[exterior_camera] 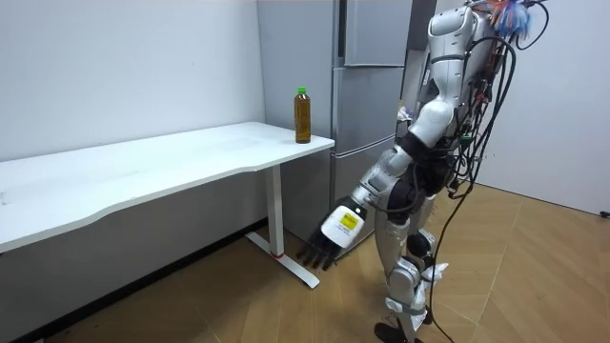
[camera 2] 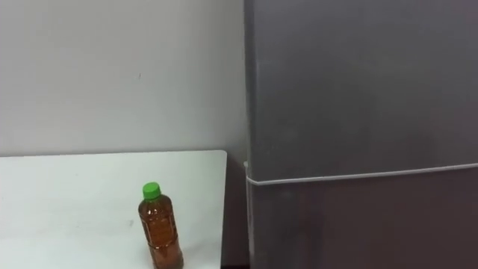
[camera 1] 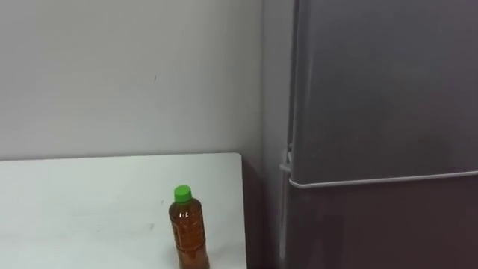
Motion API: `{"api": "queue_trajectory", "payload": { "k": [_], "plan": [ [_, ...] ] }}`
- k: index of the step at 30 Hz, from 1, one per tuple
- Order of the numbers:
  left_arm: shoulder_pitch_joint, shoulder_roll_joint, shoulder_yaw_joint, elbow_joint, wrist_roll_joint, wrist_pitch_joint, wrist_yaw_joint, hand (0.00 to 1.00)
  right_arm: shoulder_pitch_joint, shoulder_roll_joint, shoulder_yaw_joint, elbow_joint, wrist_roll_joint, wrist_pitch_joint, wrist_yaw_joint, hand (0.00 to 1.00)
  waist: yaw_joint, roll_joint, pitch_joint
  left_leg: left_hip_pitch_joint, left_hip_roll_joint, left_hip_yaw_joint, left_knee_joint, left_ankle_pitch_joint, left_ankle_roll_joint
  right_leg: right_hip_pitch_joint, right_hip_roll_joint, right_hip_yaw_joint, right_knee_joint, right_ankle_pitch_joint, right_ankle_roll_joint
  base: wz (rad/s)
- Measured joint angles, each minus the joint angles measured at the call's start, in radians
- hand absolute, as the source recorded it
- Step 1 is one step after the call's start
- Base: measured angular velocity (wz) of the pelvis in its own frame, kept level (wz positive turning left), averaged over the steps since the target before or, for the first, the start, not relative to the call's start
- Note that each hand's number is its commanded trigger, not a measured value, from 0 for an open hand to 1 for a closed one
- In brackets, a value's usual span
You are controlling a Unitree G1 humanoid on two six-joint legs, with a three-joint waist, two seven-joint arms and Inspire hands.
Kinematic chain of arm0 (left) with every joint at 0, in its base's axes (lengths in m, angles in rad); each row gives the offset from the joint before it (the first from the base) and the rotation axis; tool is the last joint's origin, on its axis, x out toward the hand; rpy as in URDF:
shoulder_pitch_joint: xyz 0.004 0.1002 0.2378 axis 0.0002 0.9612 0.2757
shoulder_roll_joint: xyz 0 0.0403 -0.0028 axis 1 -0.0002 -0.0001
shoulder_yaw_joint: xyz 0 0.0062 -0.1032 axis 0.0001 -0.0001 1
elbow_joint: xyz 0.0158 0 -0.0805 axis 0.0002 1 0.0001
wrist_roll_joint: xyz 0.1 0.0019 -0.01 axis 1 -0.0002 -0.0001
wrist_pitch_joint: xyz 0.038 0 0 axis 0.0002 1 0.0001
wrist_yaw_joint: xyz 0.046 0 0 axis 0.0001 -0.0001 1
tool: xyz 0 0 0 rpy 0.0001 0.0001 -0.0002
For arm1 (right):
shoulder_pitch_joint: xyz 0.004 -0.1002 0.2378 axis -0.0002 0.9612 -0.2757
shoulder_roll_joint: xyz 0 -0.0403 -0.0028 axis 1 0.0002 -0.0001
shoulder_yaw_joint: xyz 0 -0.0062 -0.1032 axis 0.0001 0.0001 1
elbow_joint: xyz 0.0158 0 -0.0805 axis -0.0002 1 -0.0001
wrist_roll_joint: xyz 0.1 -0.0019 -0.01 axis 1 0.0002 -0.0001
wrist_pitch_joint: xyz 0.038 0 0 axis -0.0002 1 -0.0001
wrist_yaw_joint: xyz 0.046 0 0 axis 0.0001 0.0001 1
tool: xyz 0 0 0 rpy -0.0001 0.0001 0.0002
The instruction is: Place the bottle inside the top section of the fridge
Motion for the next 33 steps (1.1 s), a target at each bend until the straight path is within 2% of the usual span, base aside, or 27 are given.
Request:
{"api": "queue_trajectory", "payload": {
  "k": [4,6,7,8,10,12,13,15,17,20,23,25,27,29,31,33],
  "plan": [
    [-0.013,0.004,0.003,-0.121,-0.032,-0.029,0.052,0.0,0.014,-0.007,0.0,-0.018,-0.003,-0.009,-0.006,0.0,0.006,0.0,-0.0001,0.001,0.0,0.0,0.002,-0.001,-0.001,-0.005,0.001,0.005,-0.003,-0.003,0.0,-0.01],
    [-0.022,0.004,0.002,-0.197,-0.034,-0.029,0.078,0.0,0.017,-0.006,0.0,-0.02,-0.005,-0.012,-0.011,0.0,0.007,0.007,-0.0045,-0.001,0.0,0.0,0.002,-0.001,-0.002,-0.006,0.002,0.006,-0.003,-0.003,0.0,0.0],
    [-0.027,0.004,0.002,-0.256,-0.046,-0.031,0.095,0.0,0.017,-0.006,0.0,-0.022,-0.005,-0.012,-0.013,0.0,0.007,0.004,-0.0029,-0.002,0.001,0.002,0.001,-0.001,-0.002,-0.007,0.002,0.007,-0.003,-0.003,0.0,0.0],
    [-0.03,0.007,0.003,-0.313,-0.066,-0.038,0.111,0.0,0.02,-0.006,-0.001,-0.029,-0.004,-0.012,-0.015,0.0,0.011,0.01,-0.0065,-0.001,0.001,0.003,-0.001,-0.002,-0.002,-0.006,0.003,0.009,-0.002,-0.003,0.0,-0.04],
    [-0.03,0.012,0.014,-0.411,-0.07,-0.041,0.13,0.0,0.035,-0.006,-0.004,-0.046,-0.014,-0.013,-0.023,0.0,0.016,0.013,-0.0079,0.004,0.001,0.004,-0.001,-0.001,-0.002,-0.004,0.005,0.014,0.0,-0.003,0.0,-0.1],
    [-0.034,0.02,0.034,-0.517,-0.067,-0.047,0.159,0.0,0.041,-0.004,-0.018,-0.05,-0.027,-0.016,-0.031,0.0,0.022,0.014,-0.0073,0.005,0.001,0.003,-0.003,-0.002,-0.002,-0.007,0.009,0.022,0.002,-0.003,0.0,-0.14],
    [-0.04,0.033,0.042,-0.567,-0.062,-0.053,0.171,0.0,0.042,-0.003,-0.024,-0.052,-0.033,-0.018,-0.035,0.0,0.026,0.016,-0.008,0.006,0.001,0.002,-0.01,-0.002,-0.002,-0.007,0.01,0.025,0.005,-0.003,0.0,-0.1],
    [-0.05,0.042,0.063,-0.65,-0.059,-0.055,0.183,0.0,0.044,-0.003,-0.024,-0.058,-0.033,-0.021,-0.035,0.0,0.028,0.02,-0.0042,0.012,0.001,0.002,-0.012,-0.002,-0.002,-0.007,0.009,0.028,0.01,-0.004,0.0,-0.07],
    [-0.077,0.067,0.071,-0.736,-0.055,-0.057,0.2,0.0,0.043,-0.003,-0.024,-0.058,-0.033,-0.023,-0.043,0.0,0.026,0.022,-0.0032,0.012,0.0,0.0,-0.012,-0.002,-0.002,-0.005,0.007,0.028,0.01,-0.004,0.0,0.0],
    [-0.095,0.069,0.074,-0.867,-0.023,-0.059,0.201,0.0,0.044,-0.003,-0.024,-0.058,-0.033,-0.024,-0.051,0.0,0.025,0.024,-0.0011,0.013,-0.001,-0.001,-0.012,-0.002,-0.001,-0.005,0.007,0.03,0.011,-0.004,0.0,0.0],
    [-0.155,0.075,0.074,-0.919,-0.023,-0.059,0.196,0.0,0.047,-0.002,-0.021,-0.076,-0.036,-0.023,-0.059,0.0,0.022,0.03,0.0054,0.013,-0.001,-0.002,-0.01,-0.002,-0.001,-0.005,0.006,0.029,0.012,-0.005,0.0,0.0],
    [-0.176,0.075,0.071,-0.954,-0.029,-0.059,0.196,0.0,0.049,0.0,-0.021,-0.081,-0.034,-0.023,-0.074,0.0,0.012,0.031,0.007,0.013,-0.001,-0.002,-0.01,-0.002,-0.001,-0.009,0.007,0.029,0.008,-0.005,0.0,0.0],
    [-0.192,0.075,0.068,-1.018,-0.034,-0.057,0.193,0.0,0.046,0.008,-0.021,-0.085,-0.035,-0.021,-0.083,0.0,-0.004,0.03,0.0063,0.01,-0.001,-0.004,-0.009,-0.002,-0.001,-0.01,0.008,0.029,-0.001,-0.005,0.0,0.0],
    [-0.235,0.076,0.065,-1.058,-0.041,-0.057,0.165,0.0,0.04,0.009,-0.022,-0.085,-0.044,-0.018,-0.086,0.0,-0.016,0.028,0.0072,0.01,-0.001,-0.004,-0.01,-0.002,-0.001,-0.007,0.009,0.03,-0.002,-0.005,0.0,0.0],
    [-0.254,0.076,0.063,-1.066,-0.045,-0.056,0.143,0.0,0.036,0.009,-0.022,-0.088,-0.043,-0.014,-0.087,0.0,-0.03,0.029,0.005,0.011,-0.001,-0.003,-0.01,-0.002,-0.001,-0.006,0.011,0.03,-0.001,-0.004,0.001,0.0],
    [-0.28,0.076,0.037,-1.066,-0.045,-0.053,0.132,0.0,0.034,0.008,-0.022,-0.088,-0.043,-0.011,-0.086,0.0,-0.043,0.026,0.0068,0.011,-0.001,-0.002,-0.01,-0.002,-0.001,-0.006,0.011,0.032,-0.001,-0.004,0.001,0.0]
  ]
}}
